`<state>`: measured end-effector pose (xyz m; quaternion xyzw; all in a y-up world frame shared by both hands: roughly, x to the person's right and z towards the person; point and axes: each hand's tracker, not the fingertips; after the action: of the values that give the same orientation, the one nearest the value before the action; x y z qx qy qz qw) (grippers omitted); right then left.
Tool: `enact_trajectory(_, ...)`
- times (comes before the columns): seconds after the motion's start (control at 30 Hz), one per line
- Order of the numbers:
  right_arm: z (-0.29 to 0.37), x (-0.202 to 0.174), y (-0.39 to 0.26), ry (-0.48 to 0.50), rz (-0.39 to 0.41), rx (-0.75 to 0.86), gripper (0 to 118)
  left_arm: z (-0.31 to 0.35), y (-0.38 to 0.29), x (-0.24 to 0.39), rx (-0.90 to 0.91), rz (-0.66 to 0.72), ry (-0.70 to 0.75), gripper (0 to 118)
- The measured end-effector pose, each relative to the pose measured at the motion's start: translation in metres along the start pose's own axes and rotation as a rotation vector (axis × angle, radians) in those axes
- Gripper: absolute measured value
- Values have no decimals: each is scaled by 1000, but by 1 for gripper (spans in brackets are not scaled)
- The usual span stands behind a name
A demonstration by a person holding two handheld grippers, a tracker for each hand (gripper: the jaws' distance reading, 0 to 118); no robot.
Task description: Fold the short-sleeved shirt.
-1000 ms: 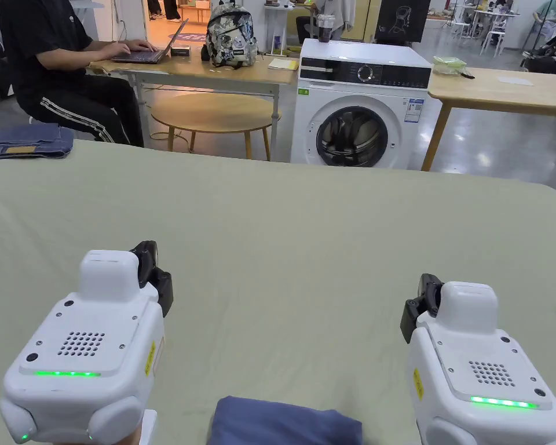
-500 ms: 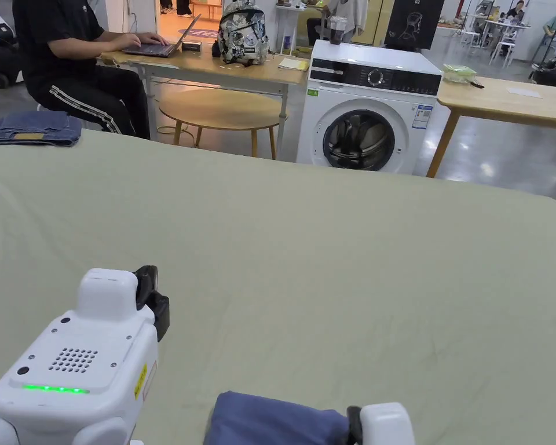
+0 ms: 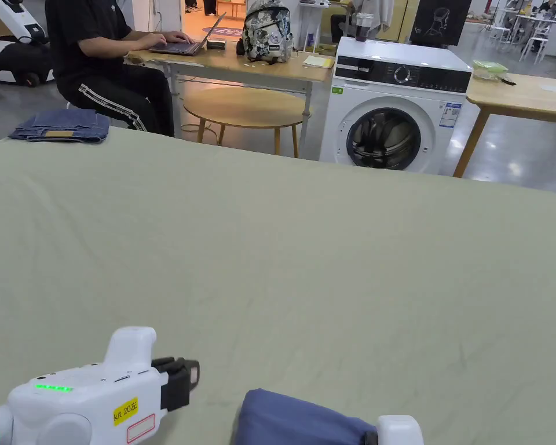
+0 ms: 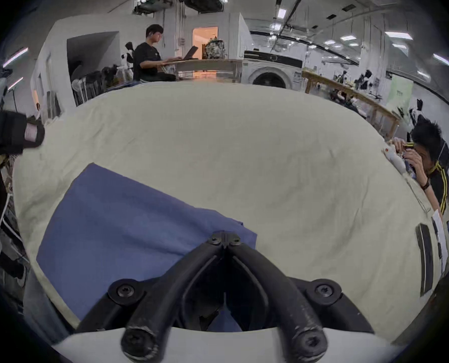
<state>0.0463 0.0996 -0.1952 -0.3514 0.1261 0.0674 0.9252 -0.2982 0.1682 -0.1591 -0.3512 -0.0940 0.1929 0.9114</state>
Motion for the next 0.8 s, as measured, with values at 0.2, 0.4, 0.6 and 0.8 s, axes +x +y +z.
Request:
enact_trajectory(0.2,4,2,-3,-1,6,1,0,-38,-14,-28,-294,174,-272,59)
enact_trajectory(0.4,3,4,-6,3,-10,2,0,-73,-26,-35,-392,338,-523,82)
enact_trajectory(0.6,3,4,-7,5,-35,2,0,-110,-40,-31,-427,411,-637,90)
enact_trajectory(0.8,4,4,-8,6,-43,5,0,-123,-43,-15,-459,413,-681,73)
